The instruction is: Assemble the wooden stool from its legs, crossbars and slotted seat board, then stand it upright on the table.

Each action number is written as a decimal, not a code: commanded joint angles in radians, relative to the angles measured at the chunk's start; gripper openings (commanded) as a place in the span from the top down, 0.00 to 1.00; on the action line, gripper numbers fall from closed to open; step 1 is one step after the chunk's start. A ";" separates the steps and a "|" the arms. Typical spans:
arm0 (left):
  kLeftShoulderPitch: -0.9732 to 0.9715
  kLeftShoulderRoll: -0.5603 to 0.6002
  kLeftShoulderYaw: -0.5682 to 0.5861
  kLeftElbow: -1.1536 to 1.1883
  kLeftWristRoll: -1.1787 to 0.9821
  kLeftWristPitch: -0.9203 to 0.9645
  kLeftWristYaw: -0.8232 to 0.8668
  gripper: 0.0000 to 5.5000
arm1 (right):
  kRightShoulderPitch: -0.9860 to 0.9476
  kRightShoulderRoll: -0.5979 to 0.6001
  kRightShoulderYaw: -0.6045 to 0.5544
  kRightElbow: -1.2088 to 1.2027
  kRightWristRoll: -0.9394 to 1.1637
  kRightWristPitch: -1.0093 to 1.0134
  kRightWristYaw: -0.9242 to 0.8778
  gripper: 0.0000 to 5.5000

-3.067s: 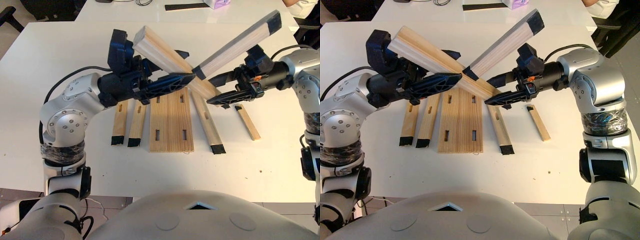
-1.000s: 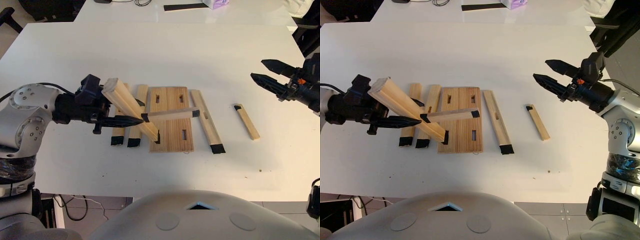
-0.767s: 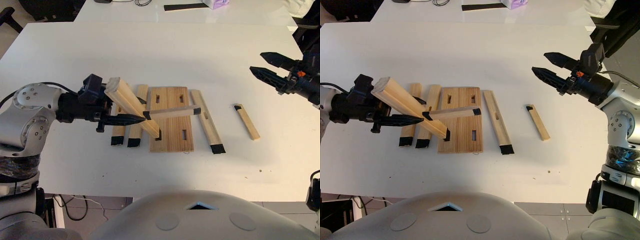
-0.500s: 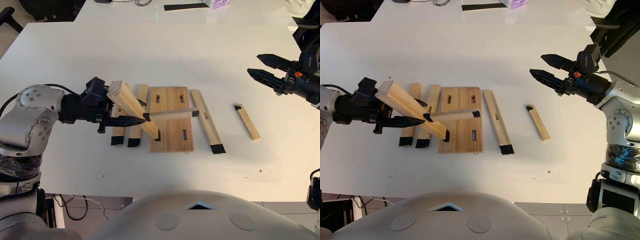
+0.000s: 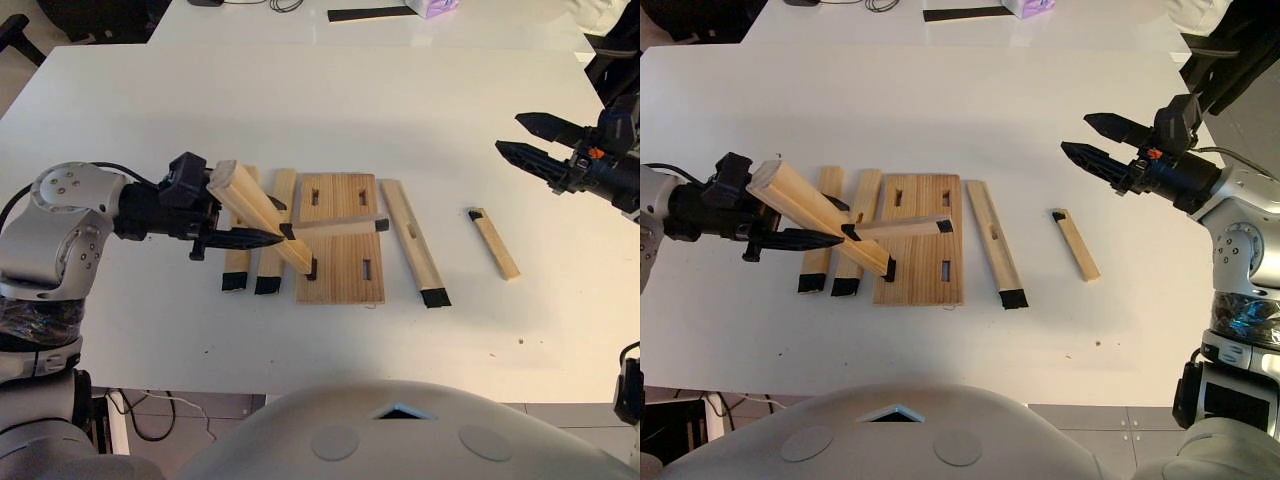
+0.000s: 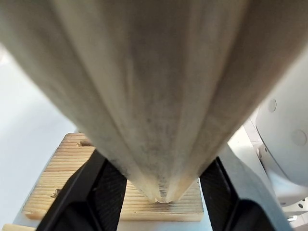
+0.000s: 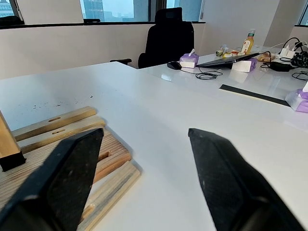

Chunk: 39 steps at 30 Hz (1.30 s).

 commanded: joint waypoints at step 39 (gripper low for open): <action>0.069 0.035 -0.030 -0.040 -0.011 -0.028 0.191 0.48 | 0.150 0.158 0.030 -0.148 0.027 -0.015 -0.171 0.41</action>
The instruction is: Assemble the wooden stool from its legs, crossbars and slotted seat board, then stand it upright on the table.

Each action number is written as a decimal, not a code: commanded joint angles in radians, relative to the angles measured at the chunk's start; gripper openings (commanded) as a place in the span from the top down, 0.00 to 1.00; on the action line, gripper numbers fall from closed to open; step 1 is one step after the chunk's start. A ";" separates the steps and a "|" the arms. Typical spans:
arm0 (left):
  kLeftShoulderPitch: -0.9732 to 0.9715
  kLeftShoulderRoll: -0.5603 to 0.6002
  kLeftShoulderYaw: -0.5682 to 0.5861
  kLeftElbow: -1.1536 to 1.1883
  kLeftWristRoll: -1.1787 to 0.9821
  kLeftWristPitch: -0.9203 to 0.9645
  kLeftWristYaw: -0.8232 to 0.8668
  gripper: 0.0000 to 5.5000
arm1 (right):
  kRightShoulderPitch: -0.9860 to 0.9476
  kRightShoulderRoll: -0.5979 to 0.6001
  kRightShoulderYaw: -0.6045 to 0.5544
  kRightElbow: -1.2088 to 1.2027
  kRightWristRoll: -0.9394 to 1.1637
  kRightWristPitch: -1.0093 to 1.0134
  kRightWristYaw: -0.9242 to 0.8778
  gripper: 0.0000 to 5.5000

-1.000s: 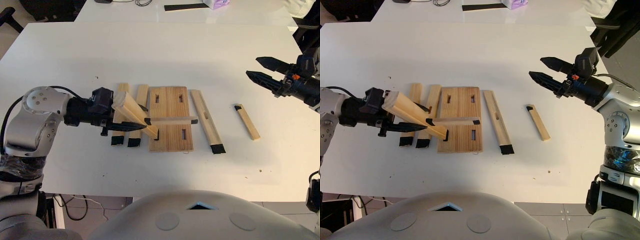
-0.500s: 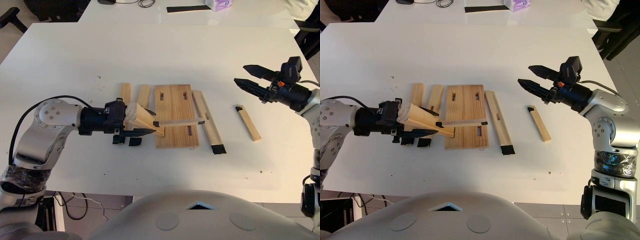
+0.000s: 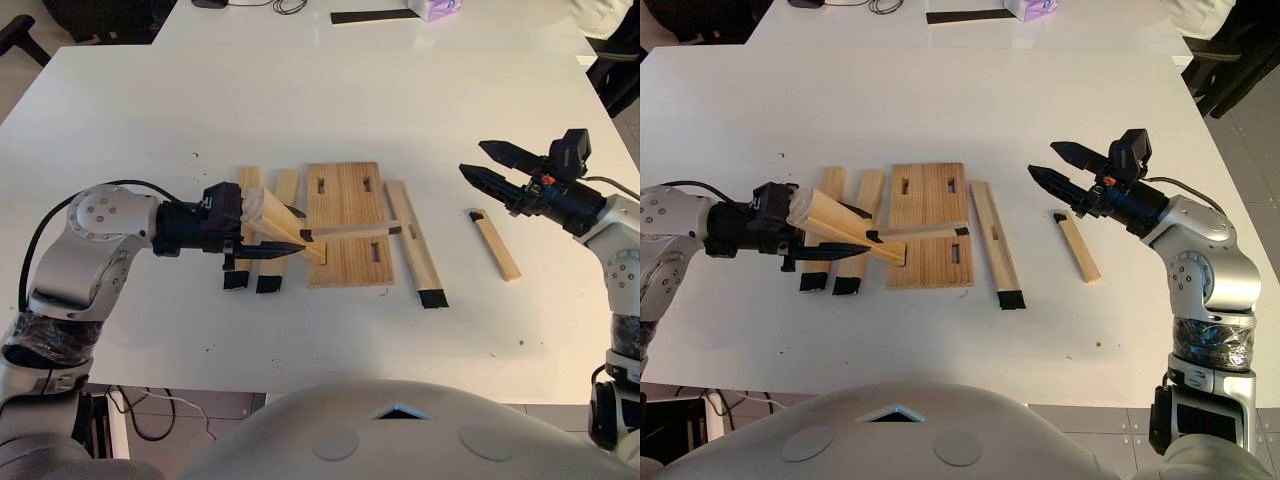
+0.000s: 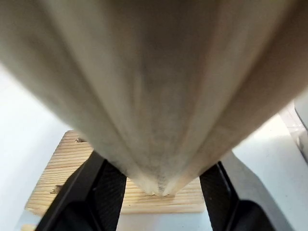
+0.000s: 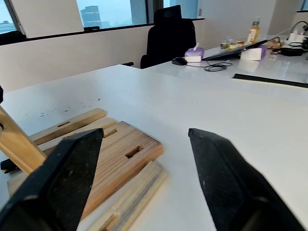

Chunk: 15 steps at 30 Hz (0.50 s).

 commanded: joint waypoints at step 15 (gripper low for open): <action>0.170 0.069 0.217 0.103 0.028 0.088 -0.004 0.31 | 0.088 0.063 -0.040 -0.035 0.002 -0.045 -0.068 0.41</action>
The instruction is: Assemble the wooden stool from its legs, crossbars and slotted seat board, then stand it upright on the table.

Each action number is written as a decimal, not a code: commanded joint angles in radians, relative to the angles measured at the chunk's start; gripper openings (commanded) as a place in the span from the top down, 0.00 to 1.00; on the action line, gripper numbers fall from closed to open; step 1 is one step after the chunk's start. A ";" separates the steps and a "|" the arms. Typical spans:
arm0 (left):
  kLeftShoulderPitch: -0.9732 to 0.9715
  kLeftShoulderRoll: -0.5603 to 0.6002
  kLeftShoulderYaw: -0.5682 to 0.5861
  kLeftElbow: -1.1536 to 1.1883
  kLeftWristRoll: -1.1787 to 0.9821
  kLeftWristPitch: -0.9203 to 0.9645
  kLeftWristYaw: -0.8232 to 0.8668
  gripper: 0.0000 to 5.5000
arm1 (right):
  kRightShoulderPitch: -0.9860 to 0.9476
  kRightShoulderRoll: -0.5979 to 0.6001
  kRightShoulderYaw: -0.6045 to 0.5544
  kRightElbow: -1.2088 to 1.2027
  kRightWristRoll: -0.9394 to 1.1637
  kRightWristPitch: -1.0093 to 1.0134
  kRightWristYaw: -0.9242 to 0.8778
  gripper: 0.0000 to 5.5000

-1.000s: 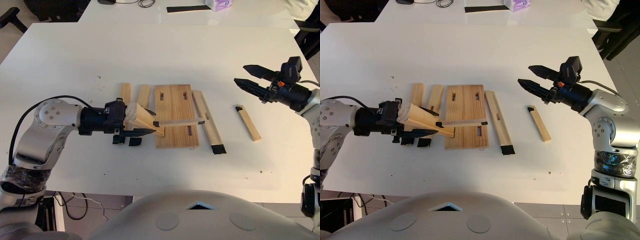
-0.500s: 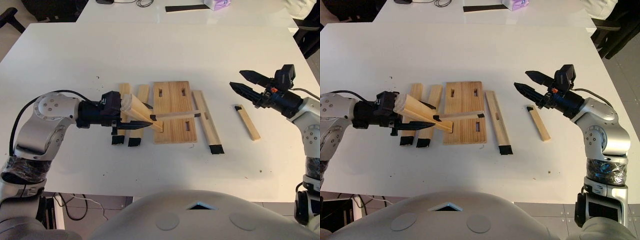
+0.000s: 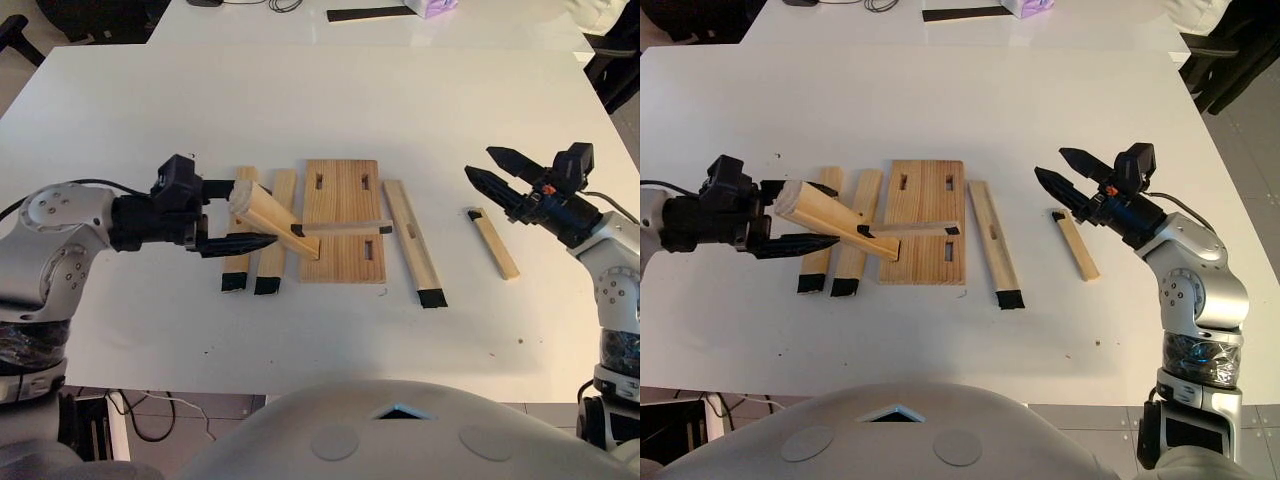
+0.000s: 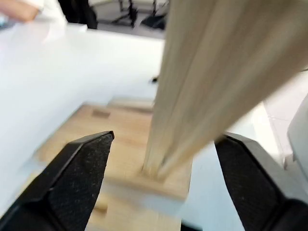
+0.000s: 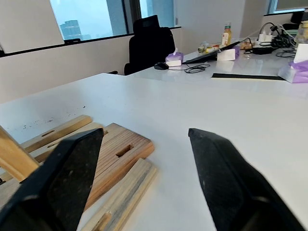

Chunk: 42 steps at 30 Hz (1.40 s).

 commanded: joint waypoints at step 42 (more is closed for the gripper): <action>0.436 -0.369 0.065 -0.275 0.359 0.431 0.891 0.31 | 0.220 0.150 -0.027 -0.150 0.001 -0.033 -0.218 0.41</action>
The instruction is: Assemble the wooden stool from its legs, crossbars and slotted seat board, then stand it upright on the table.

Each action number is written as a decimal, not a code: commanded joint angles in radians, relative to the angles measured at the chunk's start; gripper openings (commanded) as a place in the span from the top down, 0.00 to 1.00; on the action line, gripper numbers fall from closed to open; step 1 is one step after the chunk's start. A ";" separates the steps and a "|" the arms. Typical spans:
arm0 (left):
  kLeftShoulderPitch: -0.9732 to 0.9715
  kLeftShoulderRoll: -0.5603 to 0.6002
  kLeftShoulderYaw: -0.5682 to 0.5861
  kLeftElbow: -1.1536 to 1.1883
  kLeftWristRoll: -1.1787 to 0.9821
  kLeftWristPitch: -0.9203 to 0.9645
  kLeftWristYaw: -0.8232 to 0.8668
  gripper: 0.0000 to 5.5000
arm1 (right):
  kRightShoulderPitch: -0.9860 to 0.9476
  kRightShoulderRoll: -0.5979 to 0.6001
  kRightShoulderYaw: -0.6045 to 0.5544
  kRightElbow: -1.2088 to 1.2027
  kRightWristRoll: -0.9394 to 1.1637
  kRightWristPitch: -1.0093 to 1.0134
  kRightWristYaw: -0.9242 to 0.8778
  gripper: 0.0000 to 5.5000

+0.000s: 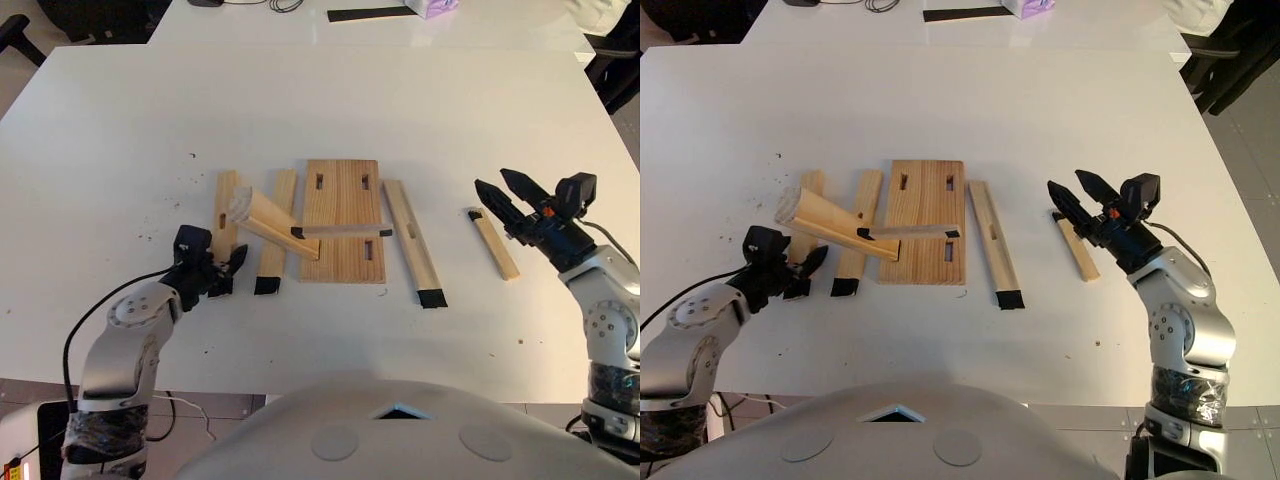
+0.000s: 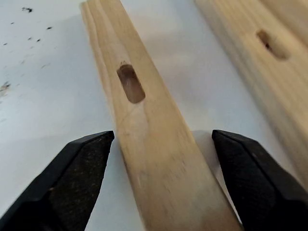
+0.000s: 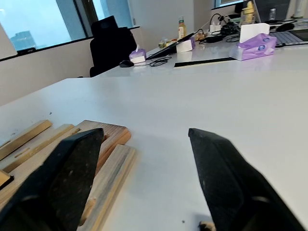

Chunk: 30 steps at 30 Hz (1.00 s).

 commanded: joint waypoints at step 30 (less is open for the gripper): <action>-0.911 -0.132 0.319 0.299 -0.120 -0.001 0.327 0.64 | -0.769 -0.145 0.302 0.456 -0.515 -0.025 -0.315 0.41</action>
